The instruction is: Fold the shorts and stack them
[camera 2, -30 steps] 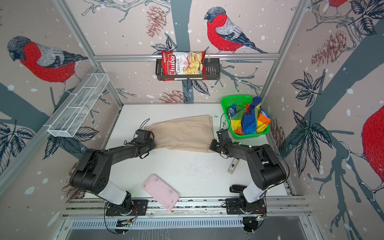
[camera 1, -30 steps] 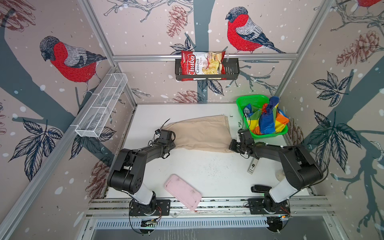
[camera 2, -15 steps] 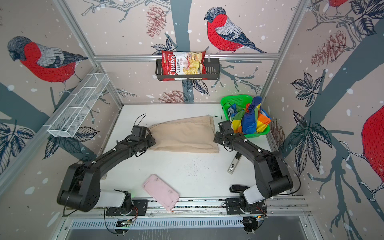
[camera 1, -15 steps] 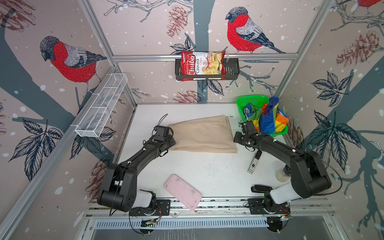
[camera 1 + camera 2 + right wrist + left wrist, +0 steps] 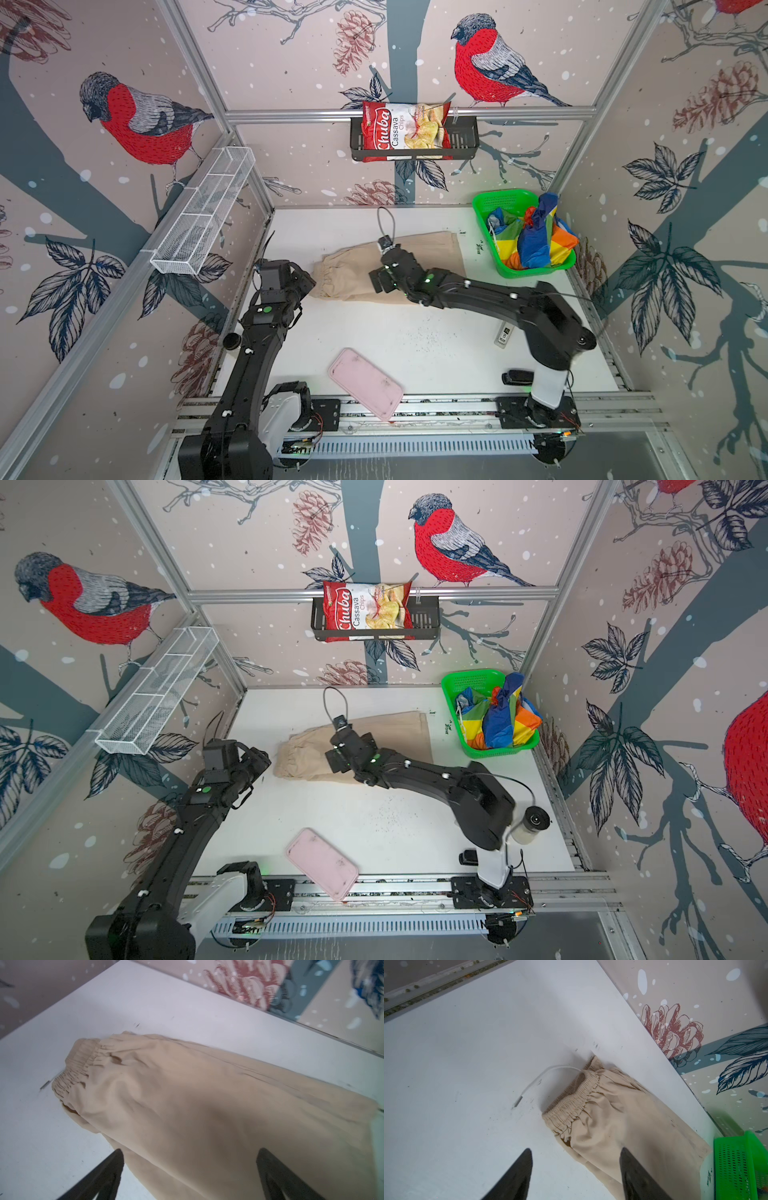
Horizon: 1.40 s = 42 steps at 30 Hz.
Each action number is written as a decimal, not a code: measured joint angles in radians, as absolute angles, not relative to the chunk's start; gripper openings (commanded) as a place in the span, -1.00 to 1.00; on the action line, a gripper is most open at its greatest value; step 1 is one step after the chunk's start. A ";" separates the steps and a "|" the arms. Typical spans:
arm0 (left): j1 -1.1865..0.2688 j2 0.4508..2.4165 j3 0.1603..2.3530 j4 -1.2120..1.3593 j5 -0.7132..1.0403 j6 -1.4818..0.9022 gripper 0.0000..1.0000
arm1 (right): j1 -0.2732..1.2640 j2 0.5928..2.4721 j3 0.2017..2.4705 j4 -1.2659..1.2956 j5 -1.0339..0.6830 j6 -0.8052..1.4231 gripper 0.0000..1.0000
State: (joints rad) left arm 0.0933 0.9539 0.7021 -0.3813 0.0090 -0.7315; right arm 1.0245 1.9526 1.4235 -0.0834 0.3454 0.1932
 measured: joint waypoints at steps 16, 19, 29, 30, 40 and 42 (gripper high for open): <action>0.168 1.019 0.598 -0.396 0.144 -0.695 0.21 | 0.961 2.019 1.161 0.059 0.240 0.291 0.77; 0.170 1.029 0.593 -0.376 0.185 -0.692 0.21 | 0.951 1.986 1.121 0.063 0.241 0.289 0.77; 0.208 1.016 0.589 -0.318 0.287 -0.704 0.31 | 1.092 1.946 1.295 0.010 0.366 0.105 0.95; 0.217 1.018 0.580 -0.300 0.305 -0.709 0.32 | 1.113 1.966 1.328 0.023 0.368 0.080 0.96; 0.377 1.163 0.525 -0.216 0.541 -0.730 0.33 | 1.188 2.261 1.644 0.036 0.262 -0.081 0.95; 0.382 1.199 0.528 -0.214 0.573 -0.720 0.33 | 1.191 2.298 1.671 0.037 0.226 -0.088 0.96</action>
State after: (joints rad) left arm 0.3817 1.1992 0.5278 -0.2138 0.5732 -0.7204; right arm 1.1912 2.2978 1.6711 0.0372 0.2264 -0.0883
